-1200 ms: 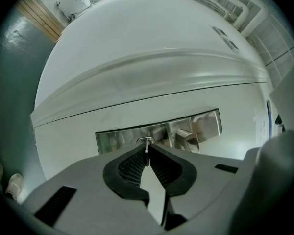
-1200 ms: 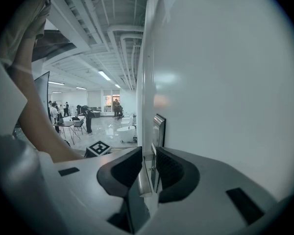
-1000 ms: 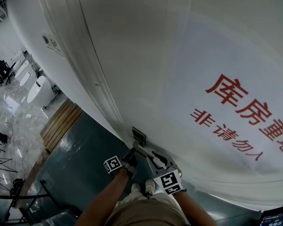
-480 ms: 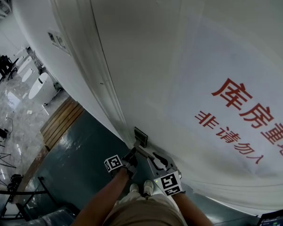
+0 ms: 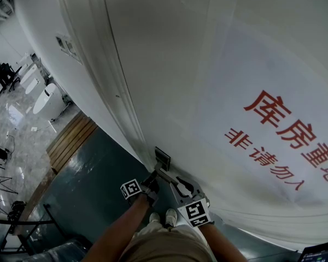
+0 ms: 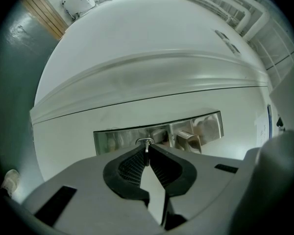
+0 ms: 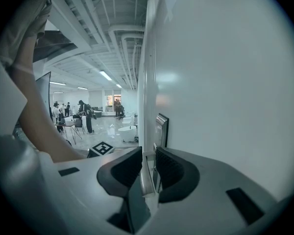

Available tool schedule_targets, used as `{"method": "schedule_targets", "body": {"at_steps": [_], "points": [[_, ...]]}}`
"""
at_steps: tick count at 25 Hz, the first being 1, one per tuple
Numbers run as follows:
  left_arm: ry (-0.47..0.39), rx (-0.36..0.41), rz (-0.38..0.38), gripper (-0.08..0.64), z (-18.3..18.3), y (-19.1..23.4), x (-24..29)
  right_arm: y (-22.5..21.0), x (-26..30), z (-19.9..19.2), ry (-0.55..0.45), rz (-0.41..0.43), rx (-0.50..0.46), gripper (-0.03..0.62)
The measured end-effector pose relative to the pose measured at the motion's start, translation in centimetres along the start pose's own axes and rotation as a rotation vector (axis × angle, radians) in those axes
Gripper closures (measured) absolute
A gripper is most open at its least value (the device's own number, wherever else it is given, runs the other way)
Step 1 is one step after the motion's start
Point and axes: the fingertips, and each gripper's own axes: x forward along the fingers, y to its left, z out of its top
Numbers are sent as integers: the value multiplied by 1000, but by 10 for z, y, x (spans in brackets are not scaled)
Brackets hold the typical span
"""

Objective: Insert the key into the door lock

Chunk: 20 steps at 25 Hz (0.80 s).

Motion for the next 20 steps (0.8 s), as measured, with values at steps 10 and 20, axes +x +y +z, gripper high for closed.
{"method": "schedule_targets", "body": {"at_steps": [10, 20], "points": [[-3, 3, 4, 528, 0, 0, 2, -2, -3, -2, -4, -3, 7, 500], [3, 17, 6, 528, 0, 0, 2, -1, -2, -1, -12, 4, 12, 500]]}}
